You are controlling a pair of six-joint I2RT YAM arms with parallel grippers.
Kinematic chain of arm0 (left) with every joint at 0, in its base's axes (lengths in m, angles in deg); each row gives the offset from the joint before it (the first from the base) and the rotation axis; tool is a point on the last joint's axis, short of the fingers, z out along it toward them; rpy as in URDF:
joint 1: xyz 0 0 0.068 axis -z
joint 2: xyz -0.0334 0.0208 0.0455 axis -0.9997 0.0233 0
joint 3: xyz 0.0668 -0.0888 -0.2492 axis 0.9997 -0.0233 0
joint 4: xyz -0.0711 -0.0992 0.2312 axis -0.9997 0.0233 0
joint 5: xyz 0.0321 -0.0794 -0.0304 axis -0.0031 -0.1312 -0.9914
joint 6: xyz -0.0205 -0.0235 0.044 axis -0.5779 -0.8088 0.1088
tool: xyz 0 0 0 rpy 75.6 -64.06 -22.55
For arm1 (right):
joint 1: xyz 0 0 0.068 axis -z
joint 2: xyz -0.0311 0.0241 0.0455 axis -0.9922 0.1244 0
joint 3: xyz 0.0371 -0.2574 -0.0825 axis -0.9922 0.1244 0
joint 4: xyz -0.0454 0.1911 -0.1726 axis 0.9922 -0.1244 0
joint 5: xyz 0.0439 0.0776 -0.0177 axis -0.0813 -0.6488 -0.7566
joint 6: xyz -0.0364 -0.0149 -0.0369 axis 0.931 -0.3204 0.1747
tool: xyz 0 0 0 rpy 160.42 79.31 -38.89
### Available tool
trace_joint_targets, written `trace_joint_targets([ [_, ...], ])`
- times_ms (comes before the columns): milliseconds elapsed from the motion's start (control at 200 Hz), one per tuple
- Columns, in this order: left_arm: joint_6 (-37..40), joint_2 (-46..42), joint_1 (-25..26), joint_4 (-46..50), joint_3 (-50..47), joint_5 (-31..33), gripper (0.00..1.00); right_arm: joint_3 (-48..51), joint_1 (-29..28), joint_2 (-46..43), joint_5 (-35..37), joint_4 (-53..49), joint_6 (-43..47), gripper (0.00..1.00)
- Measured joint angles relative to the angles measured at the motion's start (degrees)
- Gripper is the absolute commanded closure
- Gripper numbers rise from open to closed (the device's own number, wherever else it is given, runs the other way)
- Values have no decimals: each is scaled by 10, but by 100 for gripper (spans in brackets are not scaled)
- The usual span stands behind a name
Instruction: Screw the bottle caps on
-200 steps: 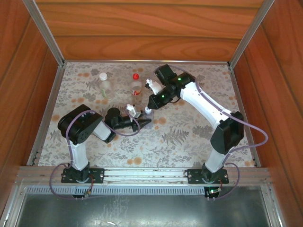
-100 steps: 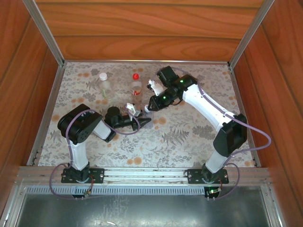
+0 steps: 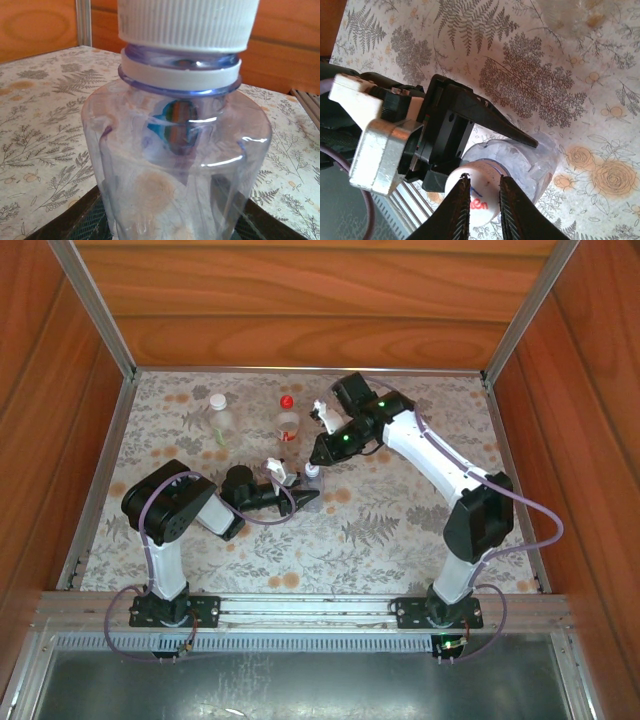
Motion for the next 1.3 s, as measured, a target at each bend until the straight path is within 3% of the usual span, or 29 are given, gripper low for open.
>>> trace_joint_targets([
  [395, -5, 2, -1, 5, 5, -2, 49, 102, 3, -94, -44, 19, -9, 80],
  [490, -6, 2, -1, 5, 5, -5, 49, 116, 2, -118, -39, 38, -6, 65],
  [595, -7, -4, -1, 14, 5, -13, 49, 143, 5, -151, -37, 78, 13, 36],
  [710, -21, -17, -1, 38, 5, -41, 49, 186, 14, -191, -47, 136, 57, 23],
  [890, -55, -34, -1, 71, 11, -101, 49, 209, 26, -218, -94, 196, 150, 21],
  [1035, -72, -56, -1, 86, 14, -132, 49, 192, 28, -201, -130, 187, 216, 25],
  [1299, -83, -74, -1, 93, 15, -155, 49, 167, 28, -147, -163, 165, 258, 32],
])
